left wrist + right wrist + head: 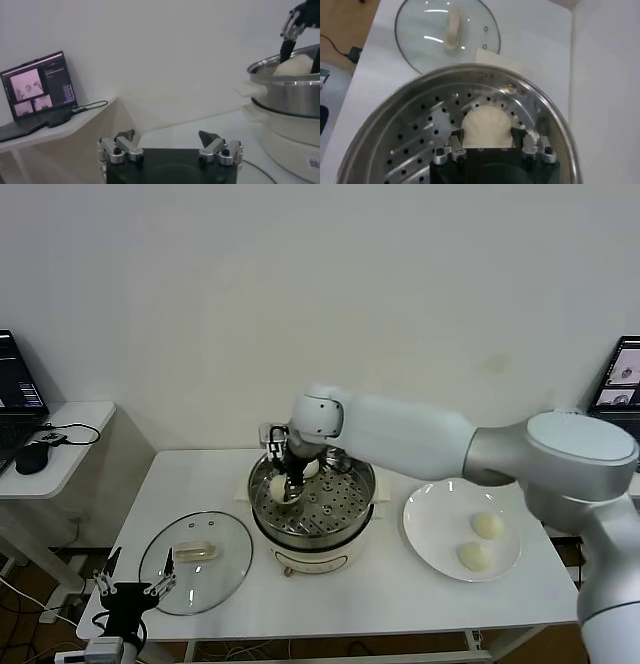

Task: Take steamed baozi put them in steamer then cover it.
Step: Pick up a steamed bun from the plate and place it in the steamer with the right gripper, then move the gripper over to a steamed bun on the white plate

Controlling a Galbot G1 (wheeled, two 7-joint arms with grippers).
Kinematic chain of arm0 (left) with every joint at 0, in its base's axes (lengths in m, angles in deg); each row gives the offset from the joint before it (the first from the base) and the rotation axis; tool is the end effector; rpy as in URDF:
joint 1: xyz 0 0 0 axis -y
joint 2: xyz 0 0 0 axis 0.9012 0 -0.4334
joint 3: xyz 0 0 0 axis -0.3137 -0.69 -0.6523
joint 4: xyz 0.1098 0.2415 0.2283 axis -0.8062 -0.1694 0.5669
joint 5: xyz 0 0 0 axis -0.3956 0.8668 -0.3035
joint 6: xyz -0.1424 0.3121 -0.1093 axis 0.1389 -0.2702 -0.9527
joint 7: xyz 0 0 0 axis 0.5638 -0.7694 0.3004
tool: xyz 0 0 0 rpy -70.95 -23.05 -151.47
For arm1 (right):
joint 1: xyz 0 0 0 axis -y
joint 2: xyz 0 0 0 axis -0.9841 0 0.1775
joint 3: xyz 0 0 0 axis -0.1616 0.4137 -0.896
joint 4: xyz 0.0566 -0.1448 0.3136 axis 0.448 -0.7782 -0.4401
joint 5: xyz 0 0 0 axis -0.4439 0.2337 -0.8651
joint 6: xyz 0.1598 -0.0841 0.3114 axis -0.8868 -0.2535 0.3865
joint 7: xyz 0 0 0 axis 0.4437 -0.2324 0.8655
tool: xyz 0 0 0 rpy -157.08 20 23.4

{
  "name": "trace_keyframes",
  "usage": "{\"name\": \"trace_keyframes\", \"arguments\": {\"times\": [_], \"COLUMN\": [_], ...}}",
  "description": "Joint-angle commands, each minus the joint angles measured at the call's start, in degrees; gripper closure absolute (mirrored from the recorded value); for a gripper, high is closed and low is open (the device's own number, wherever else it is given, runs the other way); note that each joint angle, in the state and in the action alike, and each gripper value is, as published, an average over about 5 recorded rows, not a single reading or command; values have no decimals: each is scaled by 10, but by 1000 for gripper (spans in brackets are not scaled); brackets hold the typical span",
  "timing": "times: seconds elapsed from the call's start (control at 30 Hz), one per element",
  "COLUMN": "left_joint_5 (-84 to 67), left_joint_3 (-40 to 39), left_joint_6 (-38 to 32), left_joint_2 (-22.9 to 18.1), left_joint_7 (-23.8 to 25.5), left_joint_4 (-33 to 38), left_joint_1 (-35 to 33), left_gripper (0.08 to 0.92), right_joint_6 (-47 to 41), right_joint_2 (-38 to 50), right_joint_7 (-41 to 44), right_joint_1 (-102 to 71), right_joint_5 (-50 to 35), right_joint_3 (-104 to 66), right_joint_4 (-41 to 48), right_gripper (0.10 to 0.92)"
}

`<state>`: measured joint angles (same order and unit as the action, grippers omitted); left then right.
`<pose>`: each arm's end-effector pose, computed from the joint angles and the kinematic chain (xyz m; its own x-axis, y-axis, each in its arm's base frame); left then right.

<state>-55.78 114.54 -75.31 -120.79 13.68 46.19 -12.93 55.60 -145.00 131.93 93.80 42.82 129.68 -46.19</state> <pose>0.1471 0.1027 -0.3055 -0.9757 -0.1713 0.1365 -0.1250 0.9472 0.2953 0.5412 0.2272 -0.1092 -0.1860 -0.3110 0.9320 -0.9498 -0.1860 -0.2516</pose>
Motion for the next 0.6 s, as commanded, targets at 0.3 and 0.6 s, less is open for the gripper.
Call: {"name": "trace_keyframes", "arguments": {"times": [0.3,0.6], "left_joint_5": [-1,-1], "left_joint_3": [-2,-6], "left_joint_6": [0,1], "left_joint_2": [2,2], "left_joint_7": [0,1], "left_joint_4": [-4,0], "left_joint_1": [4,7], "left_gripper": [177,177], "right_joint_6": [13,95], "right_joint_2": [10,141], "right_joint_7": [20,116], "right_joint_1": [7,102], "right_joint_5": [17,57], "right_joint_3": [-12,-23], "right_joint_4": [-2,-85], "right_gripper": [219,203]}}
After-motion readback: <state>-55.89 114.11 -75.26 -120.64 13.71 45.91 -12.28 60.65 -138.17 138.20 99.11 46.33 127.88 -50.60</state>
